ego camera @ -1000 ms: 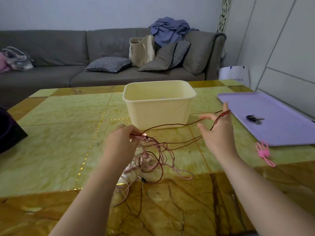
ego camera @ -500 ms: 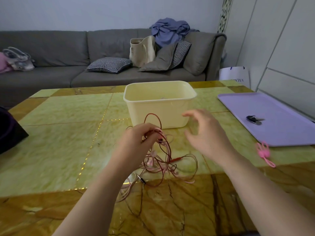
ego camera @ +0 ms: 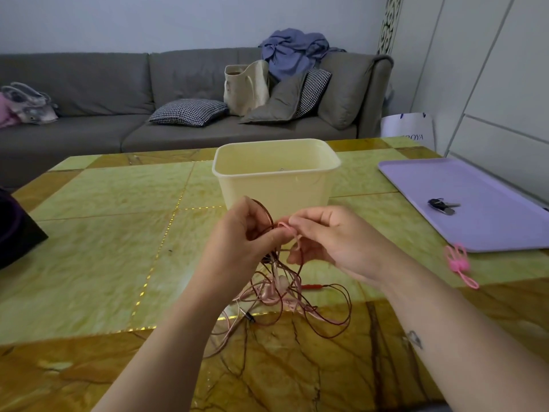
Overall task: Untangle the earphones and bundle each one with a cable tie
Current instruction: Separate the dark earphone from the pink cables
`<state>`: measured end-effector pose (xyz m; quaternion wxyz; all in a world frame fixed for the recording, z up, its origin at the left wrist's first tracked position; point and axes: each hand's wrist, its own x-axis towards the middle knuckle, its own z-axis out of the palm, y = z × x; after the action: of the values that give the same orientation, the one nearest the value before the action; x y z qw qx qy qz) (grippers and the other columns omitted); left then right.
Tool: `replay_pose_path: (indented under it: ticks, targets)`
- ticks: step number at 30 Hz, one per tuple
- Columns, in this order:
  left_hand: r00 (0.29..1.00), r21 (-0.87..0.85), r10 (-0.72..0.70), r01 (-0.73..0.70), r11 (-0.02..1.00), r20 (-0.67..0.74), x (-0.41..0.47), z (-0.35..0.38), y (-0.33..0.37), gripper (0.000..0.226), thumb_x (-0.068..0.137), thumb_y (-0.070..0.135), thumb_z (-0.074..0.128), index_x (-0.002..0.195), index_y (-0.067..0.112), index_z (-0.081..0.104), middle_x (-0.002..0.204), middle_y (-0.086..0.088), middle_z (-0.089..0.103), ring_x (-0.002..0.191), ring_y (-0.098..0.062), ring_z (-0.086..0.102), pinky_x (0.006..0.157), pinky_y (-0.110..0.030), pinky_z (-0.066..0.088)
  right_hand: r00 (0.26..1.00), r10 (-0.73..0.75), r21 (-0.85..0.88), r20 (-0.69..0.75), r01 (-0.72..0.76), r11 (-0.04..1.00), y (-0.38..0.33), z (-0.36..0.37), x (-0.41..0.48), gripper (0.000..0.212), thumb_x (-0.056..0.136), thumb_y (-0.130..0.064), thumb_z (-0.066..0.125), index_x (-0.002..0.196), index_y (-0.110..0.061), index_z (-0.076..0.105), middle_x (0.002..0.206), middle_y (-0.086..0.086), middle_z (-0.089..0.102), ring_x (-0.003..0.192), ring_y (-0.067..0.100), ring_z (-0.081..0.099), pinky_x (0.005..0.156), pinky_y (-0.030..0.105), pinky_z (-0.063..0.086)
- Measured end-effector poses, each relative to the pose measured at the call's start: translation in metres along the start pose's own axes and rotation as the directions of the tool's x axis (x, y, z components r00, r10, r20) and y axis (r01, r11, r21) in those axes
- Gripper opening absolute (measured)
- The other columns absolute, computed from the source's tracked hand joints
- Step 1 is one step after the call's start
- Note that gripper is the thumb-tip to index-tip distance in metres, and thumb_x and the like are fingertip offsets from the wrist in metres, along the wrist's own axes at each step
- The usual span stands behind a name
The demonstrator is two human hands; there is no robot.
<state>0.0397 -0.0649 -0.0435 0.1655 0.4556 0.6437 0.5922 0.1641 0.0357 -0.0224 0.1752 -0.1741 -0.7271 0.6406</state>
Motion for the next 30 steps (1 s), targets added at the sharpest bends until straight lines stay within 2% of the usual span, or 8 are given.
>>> replay_pose_path:
  ticks: [6,11,14,18,20,24,28,30]
  targets:
    - [0.996,0.058,0.034,-0.039,0.998,0.082,-0.004,0.001,0.008,0.036,0.063,0.037,0.069,0.063,0.012,0.043,0.05,0.008,0.041,0.039,0.0,0.034,0.041,-0.009,0.027,0.993,0.089,0.298,0.081,-0.11,0.948,0.006,0.004,0.003,0.016,0.071,-0.022,0.064,0.079,-0.009,0.065,0.059,0.0,0.059,0.046,0.008,0.051,0.048,0.016,0.045]
    - [0.99,0.093,0.046,-0.059,0.994,0.137,-0.002,-0.001,-0.001,0.052,0.059,0.058,0.075,0.058,0.02,0.04,0.05,0.009,0.038,0.049,-0.011,0.035,0.047,-0.024,0.029,0.986,0.107,0.284,0.13,-0.141,0.948,0.009,0.003,0.004,0.01,0.074,-0.021,0.065,0.077,-0.011,0.067,0.061,-0.001,0.058,0.056,0.009,0.048,0.054,0.018,0.041]
    - [0.989,0.004,0.033,-0.034,0.999,0.143,0.0,-0.004,-0.004,0.048,0.049,0.056,0.076,0.065,0.02,0.048,0.054,0.005,0.043,0.054,-0.015,0.038,0.05,-0.027,0.032,0.996,0.086,0.396,-0.016,-0.073,0.915,0.008,0.006,0.007,0.012,0.093,-0.012,0.053,0.084,-0.007,0.059,0.062,-0.002,0.059,0.057,0.012,0.045,0.059,0.026,0.037]
    - [0.98,0.028,0.016,-0.022,0.999,0.2,0.0,-0.004,-0.007,0.056,0.041,0.07,0.077,0.078,0.035,0.053,0.071,-0.005,0.051,0.06,-0.018,0.039,0.056,-0.035,0.034,0.97,0.12,0.59,-0.21,0.028,0.807,0.009,0.01,0.011,0.022,0.099,-0.012,0.04,0.08,-0.01,0.053,0.064,0.001,0.065,0.052,0.01,0.049,0.053,0.024,0.036]
    - [0.971,0.076,-0.01,-0.009,0.997,0.24,-0.002,-0.003,-0.008,0.052,0.044,0.066,0.079,0.083,0.043,0.053,0.075,0.011,0.056,0.058,-0.015,0.045,0.055,-0.039,0.04,0.952,0.115,0.596,-0.285,0.082,0.799,0.009,0.009,0.012,0.025,0.099,-0.011,0.039,0.077,-0.011,0.051,0.06,0.0,0.062,0.052,0.011,0.051,0.052,0.022,0.039]
    - [0.967,0.281,-0.062,-0.011,0.96,0.249,-0.006,-0.004,-0.008,0.045,0.056,0.055,0.076,0.092,0.046,0.051,0.086,0.023,0.056,0.051,-0.001,0.041,0.052,-0.014,0.035,0.906,0.104,0.668,-0.411,0.221,0.711,0.003,-0.003,0.013,0.029,0.099,-0.01,0.039,0.07,-0.014,0.044,0.051,-0.003,0.049,0.05,0.01,0.043,0.054,0.022,0.038]
    - [0.977,0.318,-0.07,0.003,0.948,0.201,-0.004,-0.008,-0.011,0.035,0.076,0.028,0.075,0.1,0.043,0.054,0.088,0.016,0.059,0.049,-0.002,0.04,0.051,-0.012,0.034,0.854,0.046,0.61,-0.518,0.331,0.719,-0.001,-0.021,0.011,0.033,0.1,-0.011,0.035,0.067,-0.015,0.038,0.046,-0.006,0.036,0.056,0.013,0.046,0.064,0.026,0.042]
    - [0.982,0.289,-0.085,0.033,0.957,0.169,-0.002,-0.009,-0.011,0.026,0.08,0.021,0.073,0.098,0.034,0.06,0.084,0.011,0.061,0.045,-0.002,0.04,0.046,-0.011,0.031,0.831,0.021,0.58,-0.556,0.369,0.726,-0.002,-0.03,0.01,0.035,0.1,-0.012,0.034,0.065,-0.016,0.034,0.045,-0.007,0.032,0.05,0.011,0.043,0.057,0.025,0.041]
